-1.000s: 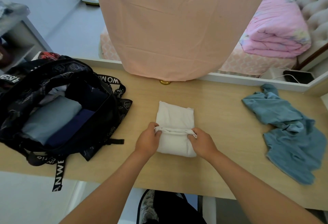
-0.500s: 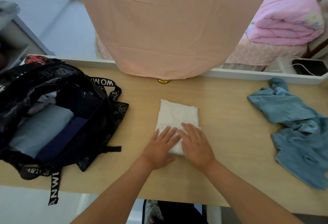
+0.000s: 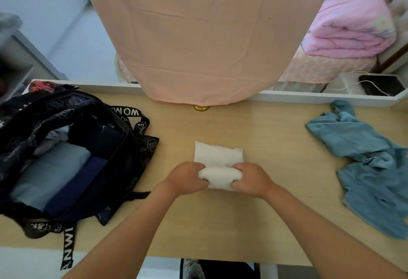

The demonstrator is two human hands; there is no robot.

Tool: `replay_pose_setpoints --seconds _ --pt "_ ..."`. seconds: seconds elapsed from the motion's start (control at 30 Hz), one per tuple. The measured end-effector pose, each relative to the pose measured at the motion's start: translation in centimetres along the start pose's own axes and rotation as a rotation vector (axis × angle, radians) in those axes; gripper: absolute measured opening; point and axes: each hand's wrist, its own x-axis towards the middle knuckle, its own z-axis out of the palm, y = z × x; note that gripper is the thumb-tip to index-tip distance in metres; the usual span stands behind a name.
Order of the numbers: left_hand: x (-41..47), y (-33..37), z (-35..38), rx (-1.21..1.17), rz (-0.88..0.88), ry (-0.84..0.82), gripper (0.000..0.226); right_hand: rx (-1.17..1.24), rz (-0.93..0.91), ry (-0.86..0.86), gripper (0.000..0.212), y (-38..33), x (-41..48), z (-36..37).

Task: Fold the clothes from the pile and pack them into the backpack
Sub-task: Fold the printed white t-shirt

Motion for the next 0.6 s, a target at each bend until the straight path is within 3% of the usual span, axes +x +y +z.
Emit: replay_pose_setpoints --seconds 0.1,0.17,0.23,0.3,0.37,0.47,0.53,0.6 --pt "0.0 -0.3 -1.8 -0.27 -0.14 -0.012 0.014 0.212 0.085 -0.111 0.042 0.1 0.9 -1.8" --pt "0.2 -0.5 -1.8 -0.342 -0.227 0.084 0.012 0.294 0.148 -0.004 0.027 0.2 1.3 -1.9" --pt "0.5 -0.1 -1.3 -0.373 -0.317 0.246 0.024 0.309 0.199 0.128 0.024 0.2 2.0 -1.5" --pt "0.8 0.4 -0.3 -0.223 -0.266 0.488 0.037 0.248 0.225 0.207 0.031 -0.1 2.6 -1.1" --pt "1.2 1.4 0.9 0.056 -0.053 0.581 0.04 0.155 0.279 0.191 0.035 -0.4 3.2 -0.7" --pt "2.3 2.5 3.1 0.294 0.169 0.321 0.054 -0.209 0.218 0.232 0.038 -0.9 3.4 0.0" --pt "2.9 2.1 4.1 0.275 0.109 0.163 0.067 -0.366 0.016 0.264 0.046 -1.1 3.4 0.3" --pt "3.4 1.2 4.4 0.213 0.058 0.088 0.074 -0.402 -0.136 0.176 0.055 -0.9 3.2 1.0"
